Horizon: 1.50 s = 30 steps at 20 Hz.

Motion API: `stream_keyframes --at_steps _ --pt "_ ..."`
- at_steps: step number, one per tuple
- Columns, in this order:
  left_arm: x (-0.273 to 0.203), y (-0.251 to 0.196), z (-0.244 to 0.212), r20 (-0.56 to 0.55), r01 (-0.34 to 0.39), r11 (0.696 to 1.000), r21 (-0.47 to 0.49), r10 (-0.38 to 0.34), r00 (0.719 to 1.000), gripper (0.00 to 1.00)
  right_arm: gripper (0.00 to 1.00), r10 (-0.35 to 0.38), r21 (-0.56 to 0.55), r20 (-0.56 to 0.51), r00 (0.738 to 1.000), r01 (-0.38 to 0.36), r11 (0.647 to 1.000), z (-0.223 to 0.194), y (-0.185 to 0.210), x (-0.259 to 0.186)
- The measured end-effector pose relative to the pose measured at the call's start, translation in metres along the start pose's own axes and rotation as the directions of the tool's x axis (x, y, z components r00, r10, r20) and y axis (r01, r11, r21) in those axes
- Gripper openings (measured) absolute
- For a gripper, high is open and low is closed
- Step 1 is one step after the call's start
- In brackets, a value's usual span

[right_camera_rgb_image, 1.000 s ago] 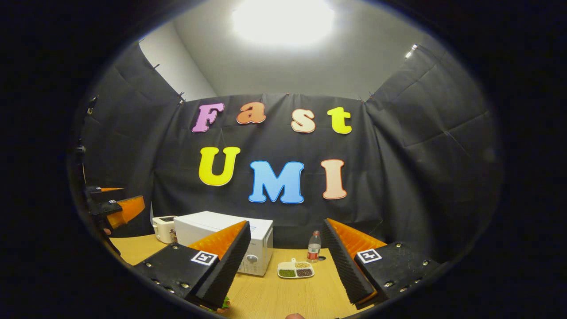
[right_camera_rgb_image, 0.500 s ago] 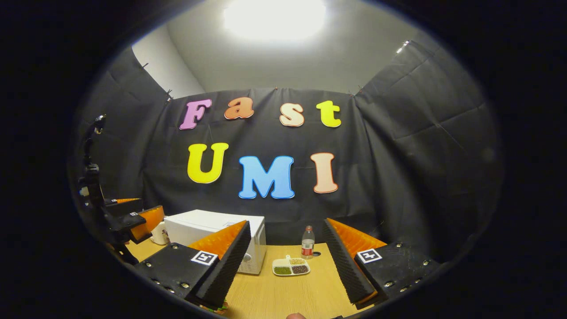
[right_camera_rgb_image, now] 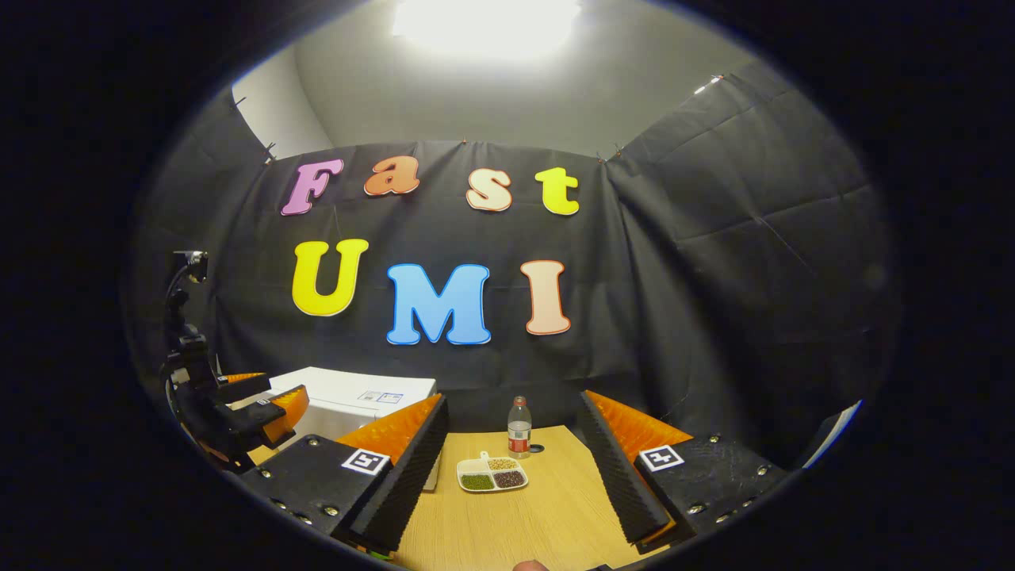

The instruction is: Open the microwave oven with the left hand, put the food in, and close the microwave oven.

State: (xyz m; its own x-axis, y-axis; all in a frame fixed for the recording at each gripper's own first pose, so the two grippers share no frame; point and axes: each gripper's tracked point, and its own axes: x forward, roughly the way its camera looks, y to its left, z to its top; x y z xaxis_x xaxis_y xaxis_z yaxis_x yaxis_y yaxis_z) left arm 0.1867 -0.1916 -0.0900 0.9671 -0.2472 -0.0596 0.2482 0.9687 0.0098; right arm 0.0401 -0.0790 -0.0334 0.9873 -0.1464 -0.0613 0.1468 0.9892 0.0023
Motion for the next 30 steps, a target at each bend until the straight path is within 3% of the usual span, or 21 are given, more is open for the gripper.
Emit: stream_keyframes --at_steps 11,18,20,23,24,28,30 --pt "0.076 -0.037 -0.092 -0.148 0.095 0.995 -0.006 -0.095 0.984 0.96 0.98 -0.132 -0.020 -0.065 0.989 0.131 0.991 -0.013 -0.021 0.016" --pt "0.101 -0.054 -0.146 -0.252 0.106 0.992 -0.067 -0.119 0.960 0.98 0.99 -0.186 -0.050 -0.082 0.979 0.182 0.982 -0.016 -0.032 0.009" --pt "0.105 -0.057 -0.151 -0.256 0.110 0.992 -0.058 -0.121 0.959 0.86 0.99 -0.194 -0.064 -0.078 0.978 0.190 0.980 -0.016 -0.034 0.007" --pt "0.112 -0.060 -0.156 -0.262 0.116 0.993 -0.033 -0.121 0.957 0.84 0.99 -0.211 -0.078 -0.076 0.975 0.205 0.976 -0.014 -0.040 0.003" --pt "0.114 -0.059 -0.156 -0.262 0.109 0.994 -0.019 -0.111 0.959 0.71 0.99 -0.213 -0.079 -0.079 0.974 0.207 0.975 -0.015 -0.040 0.003" --pt "0.112 -0.058 -0.153 -0.256 0.085 0.996 -0.002 -0.083 0.963 0.39 0.98 -0.219 -0.083 -0.074 0.973 0.212 0.974 -0.014 -0.042 0.001" --pt "0.114 -0.058 -0.155 -0.264 0.085 0.996 0.006 -0.081 0.961 0.38 0.98 -0.218 -0.086 -0.060 0.974 0.213 0.973 -0.012 -0.043 0.001"
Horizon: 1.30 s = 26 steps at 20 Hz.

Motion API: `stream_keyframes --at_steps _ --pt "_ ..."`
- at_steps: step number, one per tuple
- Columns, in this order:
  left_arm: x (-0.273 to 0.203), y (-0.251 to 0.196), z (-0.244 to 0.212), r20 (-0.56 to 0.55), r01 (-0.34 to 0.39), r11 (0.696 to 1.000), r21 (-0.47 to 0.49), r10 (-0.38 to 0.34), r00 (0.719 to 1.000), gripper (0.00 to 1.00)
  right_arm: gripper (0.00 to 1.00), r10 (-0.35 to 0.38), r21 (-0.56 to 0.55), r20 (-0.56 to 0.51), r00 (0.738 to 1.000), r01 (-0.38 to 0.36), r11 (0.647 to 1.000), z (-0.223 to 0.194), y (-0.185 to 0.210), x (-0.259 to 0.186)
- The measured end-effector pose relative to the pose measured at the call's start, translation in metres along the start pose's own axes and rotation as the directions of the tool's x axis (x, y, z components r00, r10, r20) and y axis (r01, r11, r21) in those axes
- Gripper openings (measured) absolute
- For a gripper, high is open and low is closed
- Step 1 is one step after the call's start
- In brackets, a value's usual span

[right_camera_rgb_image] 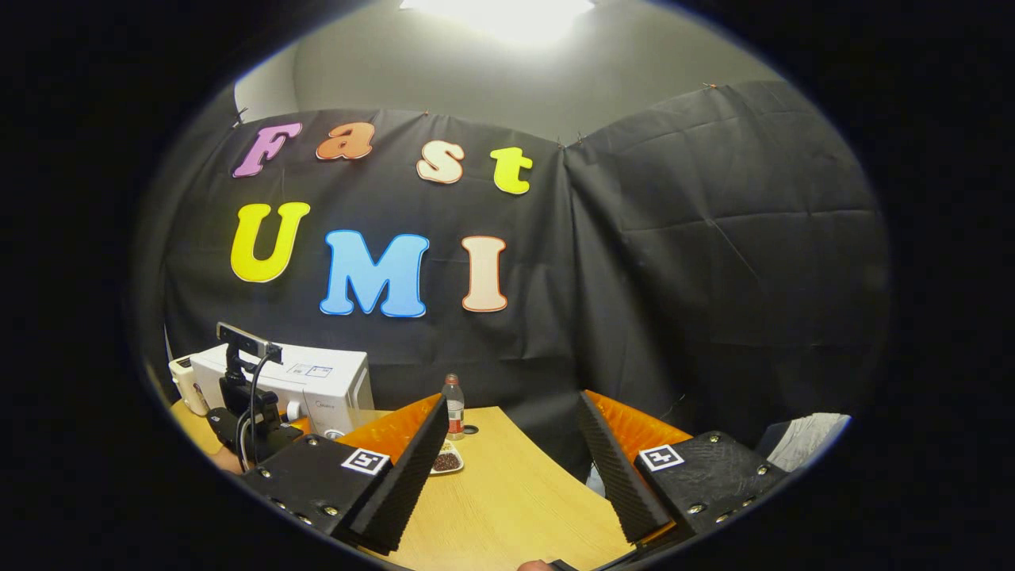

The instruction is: Open the microwave oven with the left hand, put the food in, and close the microwave oven.

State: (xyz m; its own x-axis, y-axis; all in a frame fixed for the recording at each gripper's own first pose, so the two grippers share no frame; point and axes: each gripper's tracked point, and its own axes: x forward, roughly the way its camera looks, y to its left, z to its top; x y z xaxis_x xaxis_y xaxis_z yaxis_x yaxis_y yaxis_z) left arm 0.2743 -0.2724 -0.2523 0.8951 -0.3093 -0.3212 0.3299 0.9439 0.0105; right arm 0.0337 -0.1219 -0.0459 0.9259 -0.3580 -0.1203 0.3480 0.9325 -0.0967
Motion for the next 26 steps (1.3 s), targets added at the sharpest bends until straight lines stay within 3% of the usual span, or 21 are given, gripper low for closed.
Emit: stream_keyframes --at_steps 6,9,11,12,18,26 --pt "-0.004 0.000 -0.001 -0.033 -0.024 1.000 0.007 0.024 0.999 0.15 0.99 0.022 0.002 0.035 0.999 -0.022 1.000 0.009 -0.010 -0.020" --pt "-0.025 -0.002 -0.010 -0.071 -0.053 0.998 -0.034 0.051 0.996 0.15 0.99 0.041 -0.018 0.056 0.998 -0.040 0.999 0.013 -0.010 -0.023" --pt "-0.047 0.000 -0.003 -0.010 -0.055 0.998 -0.021 0.054 0.998 0.17 0.98 0.056 -0.015 0.063 0.996 -0.055 0.998 0.013 -0.011 -0.026" --pt "-0.058 0.001 -0.009 -0.006 -0.048 0.999 -0.020 0.048 0.999 0.12 0.98 0.078 -0.006 0.062 0.995 -0.077 0.997 0.013 -0.007 -0.028" --pt "-0.103 0.010 -0.020 -0.020 -0.044 0.998 -0.043 0.043 0.999 0.17 0.98 0.181 0.015 0.083 0.980 -0.183 0.983 0.014 0.006 -0.042" --pt "-0.185 0.045 -0.040 -0.052 -0.165 0.986 -0.028 0.164 0.985 0.12 0.98 0.330 0.023 0.120 0.936 -0.335 0.942 0.022 0.011 -0.073"
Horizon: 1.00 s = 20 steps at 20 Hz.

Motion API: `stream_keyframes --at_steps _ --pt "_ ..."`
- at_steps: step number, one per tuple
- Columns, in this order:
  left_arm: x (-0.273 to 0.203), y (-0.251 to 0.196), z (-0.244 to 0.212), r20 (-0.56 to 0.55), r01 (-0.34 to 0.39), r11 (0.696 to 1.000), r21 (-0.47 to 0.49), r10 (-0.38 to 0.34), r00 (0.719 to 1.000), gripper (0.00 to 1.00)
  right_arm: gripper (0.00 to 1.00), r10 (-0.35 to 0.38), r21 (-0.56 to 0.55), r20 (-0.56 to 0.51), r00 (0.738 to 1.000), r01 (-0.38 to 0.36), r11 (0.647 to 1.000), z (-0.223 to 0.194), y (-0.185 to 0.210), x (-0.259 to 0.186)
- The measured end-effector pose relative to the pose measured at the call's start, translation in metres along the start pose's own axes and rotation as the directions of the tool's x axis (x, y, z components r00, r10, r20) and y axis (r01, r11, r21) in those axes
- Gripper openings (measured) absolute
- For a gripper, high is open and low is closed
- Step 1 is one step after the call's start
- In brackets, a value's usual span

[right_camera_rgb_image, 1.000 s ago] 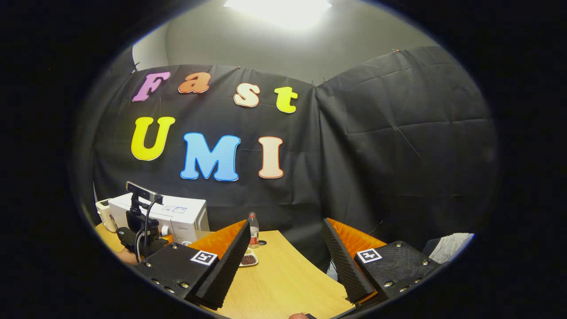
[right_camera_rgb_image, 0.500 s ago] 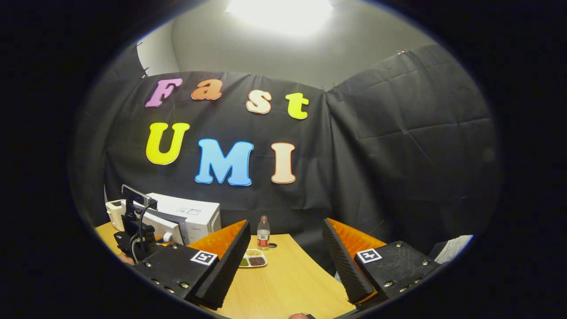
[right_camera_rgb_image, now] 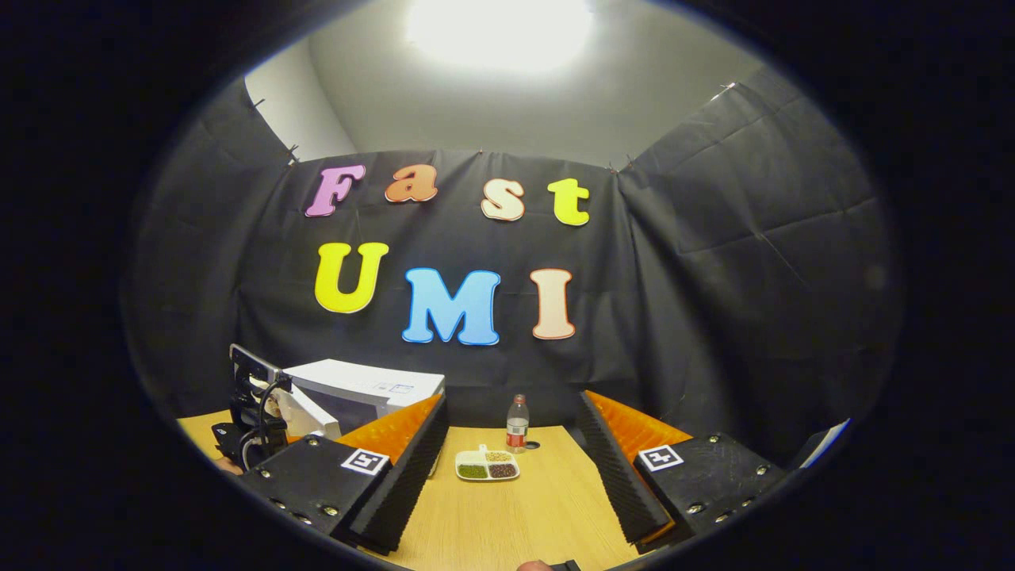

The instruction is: Open the microwave oven with the left hand, put the food in, and close the microwave oven.

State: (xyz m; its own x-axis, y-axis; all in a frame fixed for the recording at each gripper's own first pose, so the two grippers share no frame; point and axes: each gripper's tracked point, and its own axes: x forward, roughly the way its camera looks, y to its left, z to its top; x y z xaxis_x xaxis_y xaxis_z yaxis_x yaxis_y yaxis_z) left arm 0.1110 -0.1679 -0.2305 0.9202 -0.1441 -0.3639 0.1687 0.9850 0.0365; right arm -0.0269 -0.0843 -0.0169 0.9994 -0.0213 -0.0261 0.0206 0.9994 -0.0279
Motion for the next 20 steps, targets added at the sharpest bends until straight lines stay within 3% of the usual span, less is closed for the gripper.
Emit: stream_keyframes --at_steps 2,3,7,20 --pt "-0.014 0.014 -0.005 -0.010 -0.031 1.000 0.006 0.031 0.999 0.12 0.98 0.037 0.012 0.007 0.999 -0.037 0.999 0.002 0.006 -0.006" --pt "-0.021 0.020 -0.007 -0.011 -0.041 0.999 0.012 0.041 0.999 0.17 0.98 0.050 0.017 0.012 0.999 -0.051 0.999 0.005 0.009 -0.009" --pt "-0.041 0.041 -0.014 -0.015 -0.057 0.998 0.015 0.058 0.998 0.12 0.98 0.090 0.013 0.021 0.996 -0.090 0.996 0.006 0.030 -0.014" --pt "-0.095 0.139 -0.040 -0.019 0.038 0.999 0.022 -0.037 0.999 0.12 0.98 0.151 0.063 -0.018 0.988 -0.149 0.987 0.002 0.169 -0.007"
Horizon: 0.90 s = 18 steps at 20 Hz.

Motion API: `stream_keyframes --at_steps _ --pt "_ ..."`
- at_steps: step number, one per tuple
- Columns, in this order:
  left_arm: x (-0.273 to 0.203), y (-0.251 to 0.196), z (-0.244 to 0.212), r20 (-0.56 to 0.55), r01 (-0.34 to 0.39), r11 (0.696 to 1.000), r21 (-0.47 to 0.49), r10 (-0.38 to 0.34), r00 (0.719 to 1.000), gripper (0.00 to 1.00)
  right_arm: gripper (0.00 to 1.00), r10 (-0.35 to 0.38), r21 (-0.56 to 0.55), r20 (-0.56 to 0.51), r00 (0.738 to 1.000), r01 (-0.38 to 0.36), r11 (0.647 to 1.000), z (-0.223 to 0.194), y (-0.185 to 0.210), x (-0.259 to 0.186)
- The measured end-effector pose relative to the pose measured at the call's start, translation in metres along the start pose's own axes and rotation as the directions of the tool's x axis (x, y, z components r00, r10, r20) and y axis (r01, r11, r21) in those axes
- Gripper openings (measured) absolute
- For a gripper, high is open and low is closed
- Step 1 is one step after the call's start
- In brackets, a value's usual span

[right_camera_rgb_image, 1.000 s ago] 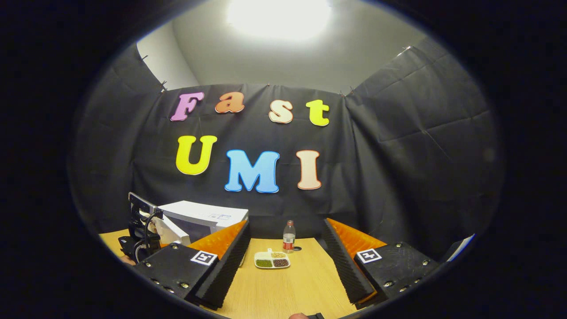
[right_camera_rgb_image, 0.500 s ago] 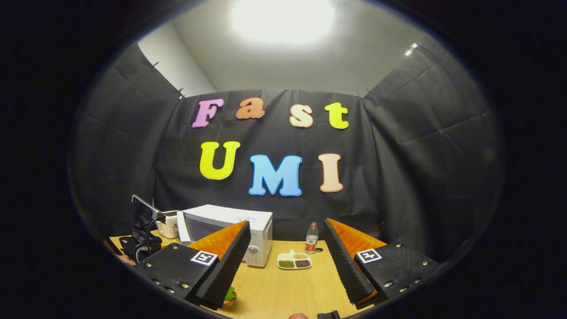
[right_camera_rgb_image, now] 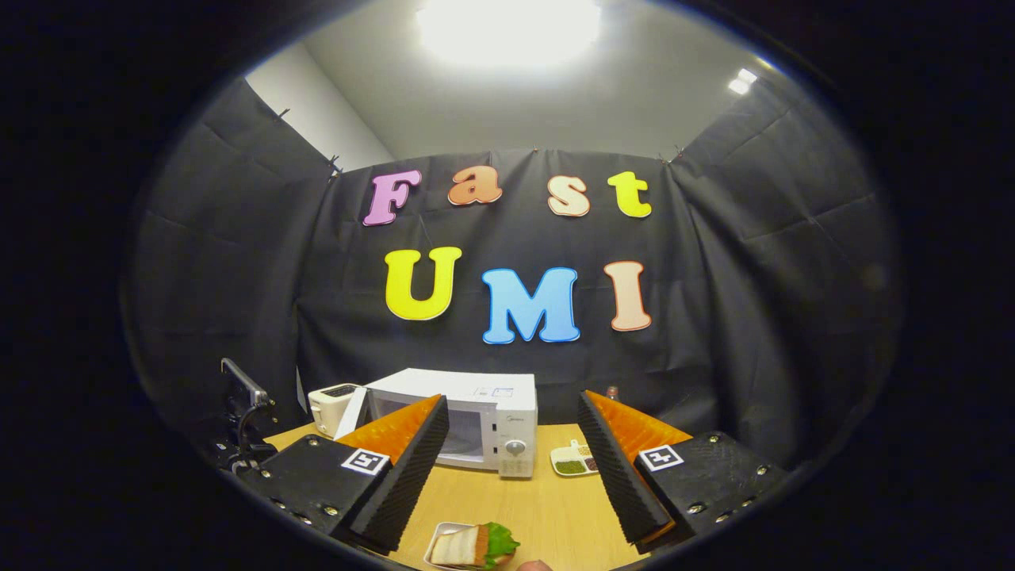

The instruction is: Open the microwave oven with the left hand, put the food in, and close the microwave oven.

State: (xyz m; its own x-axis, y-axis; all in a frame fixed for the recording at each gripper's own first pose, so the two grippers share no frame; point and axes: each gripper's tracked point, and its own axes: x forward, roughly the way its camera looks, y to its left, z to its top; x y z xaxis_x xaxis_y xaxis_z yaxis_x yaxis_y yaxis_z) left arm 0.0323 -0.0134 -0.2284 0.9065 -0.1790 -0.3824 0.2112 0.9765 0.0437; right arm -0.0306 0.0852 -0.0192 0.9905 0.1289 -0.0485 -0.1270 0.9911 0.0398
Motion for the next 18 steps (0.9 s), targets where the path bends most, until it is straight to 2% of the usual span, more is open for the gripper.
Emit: stream_keyframes --at_steps 2,3,4,6,12,13,14,15,18 --pt "-0.006 0.018 -0.004 0.001 -0.004 1.000 0.005 0.004 1.000 0.15 0.99 0.006 -0.001 0.003 1.000 -0.006 1.000 0.001 0.021 0.004" --pt "-0.009 0.026 -0.006 0.001 0.002 1.000 0.001 -0.002 1.000 0.12 0.98 0.008 0.003 0.009 1.000 -0.008 1.000 0.003 0.030 0.007" --pt "-0.010 0.033 -0.008 0.001 0.008 1.000 -0.003 -0.008 1.000 0.17 0.99 0.011 0.010 0.013 1.000 -0.011 1.000 0.002 0.040 0.010" --pt "-0.014 0.046 -0.010 0.008 0.023 1.000 0.007 -0.023 1.000 0.12 0.98 0.014 0.019 0.015 1.000 -0.015 1.000 0.000 0.058 0.015" --pt "-0.019 0.078 -0.016 0.029 0.063 0.997 0.032 -0.064 0.998 0.12 0.98 0.000 0.005 0.019 1.000 0.000 1.000 -0.004 0.090 0.027" --pt "-0.020 0.085 -0.018 0.031 0.059 0.998 0.034 -0.060 0.998 0.15 0.99 -0.004 0.000 0.017 1.000 0.004 1.000 -0.005 0.093 0.030" --pt "-0.021 0.094 -0.021 0.029 0.051 0.998 0.029 -0.052 0.998 0.13 0.99 -0.005 -0.004 0.011 1.000 0.005 1.000 -0.006 0.094 0.031" --pt "-0.022 0.101 -0.021 0.030 0.045 0.999 0.016 -0.046 0.998 0.16 0.99 -0.002 -0.005 0.007 1.000 0.002 1.000 -0.007 0.096 0.033" --pt "-0.025 0.121 -0.028 0.017 0.008 0.999 -0.043 -0.007 1.000 0.17 0.98 0.019 -0.007 0.004 1.000 -0.019 1.000 -0.004 0.101 0.041"
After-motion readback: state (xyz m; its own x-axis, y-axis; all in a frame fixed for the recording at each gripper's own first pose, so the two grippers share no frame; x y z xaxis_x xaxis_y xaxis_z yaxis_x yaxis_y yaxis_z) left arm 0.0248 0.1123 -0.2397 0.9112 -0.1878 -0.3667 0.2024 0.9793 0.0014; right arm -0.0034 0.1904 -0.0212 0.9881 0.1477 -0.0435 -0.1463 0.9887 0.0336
